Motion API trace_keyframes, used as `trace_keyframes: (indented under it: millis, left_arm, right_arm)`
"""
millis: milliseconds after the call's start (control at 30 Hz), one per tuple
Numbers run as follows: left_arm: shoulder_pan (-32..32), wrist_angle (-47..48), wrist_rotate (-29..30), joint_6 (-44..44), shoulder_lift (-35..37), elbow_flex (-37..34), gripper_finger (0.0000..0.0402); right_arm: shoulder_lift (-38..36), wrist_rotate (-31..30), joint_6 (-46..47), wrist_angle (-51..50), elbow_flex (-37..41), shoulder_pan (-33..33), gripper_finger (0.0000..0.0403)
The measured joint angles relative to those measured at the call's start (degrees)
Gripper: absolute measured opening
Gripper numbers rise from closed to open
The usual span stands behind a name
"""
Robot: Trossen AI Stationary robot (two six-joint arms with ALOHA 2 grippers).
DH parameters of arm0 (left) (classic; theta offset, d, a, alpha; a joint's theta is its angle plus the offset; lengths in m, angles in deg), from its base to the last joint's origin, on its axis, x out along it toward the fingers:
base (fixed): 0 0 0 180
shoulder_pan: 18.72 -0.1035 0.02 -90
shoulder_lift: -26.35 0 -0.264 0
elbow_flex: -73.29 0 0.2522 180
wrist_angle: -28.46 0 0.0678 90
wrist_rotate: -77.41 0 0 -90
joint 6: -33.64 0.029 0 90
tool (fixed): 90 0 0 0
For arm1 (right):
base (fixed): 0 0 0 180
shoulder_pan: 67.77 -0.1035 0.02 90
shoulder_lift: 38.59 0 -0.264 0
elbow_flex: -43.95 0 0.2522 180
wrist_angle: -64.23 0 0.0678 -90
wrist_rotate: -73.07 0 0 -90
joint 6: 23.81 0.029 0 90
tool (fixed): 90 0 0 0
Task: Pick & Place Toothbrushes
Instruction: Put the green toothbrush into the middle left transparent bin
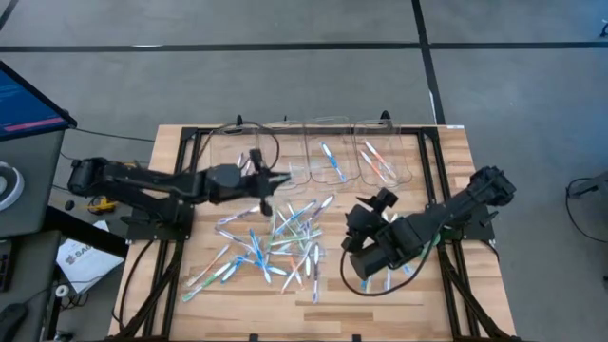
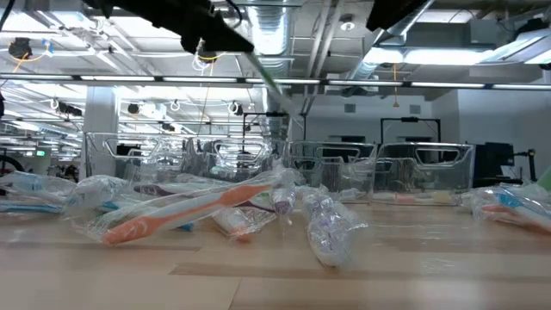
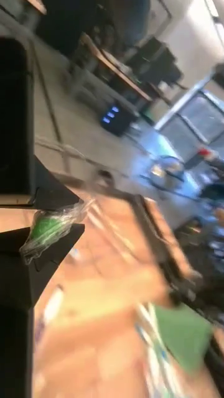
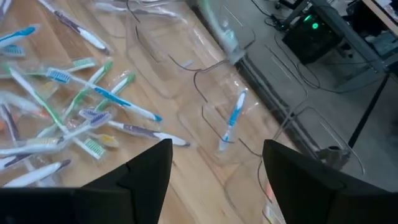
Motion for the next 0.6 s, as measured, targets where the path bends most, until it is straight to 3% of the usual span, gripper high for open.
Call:
trace_keyframes:
  millis: [300, 600]
  left_arm:
    - [-11.6, 5.7, 0.8, -4.7, -0.4, 0.4, 0.0018]
    - [-17.2, 2.9, -2.9, -6.5, -0.9, -3.5, 0.0045]
  right_arm:
    - [0.0, -0.7, 0.5, 0.9, 4.5, 0.5, 0.0246]
    - [0.0, -0.9, 2.6, 0.0, 8.0, 2.2, 0.0246]
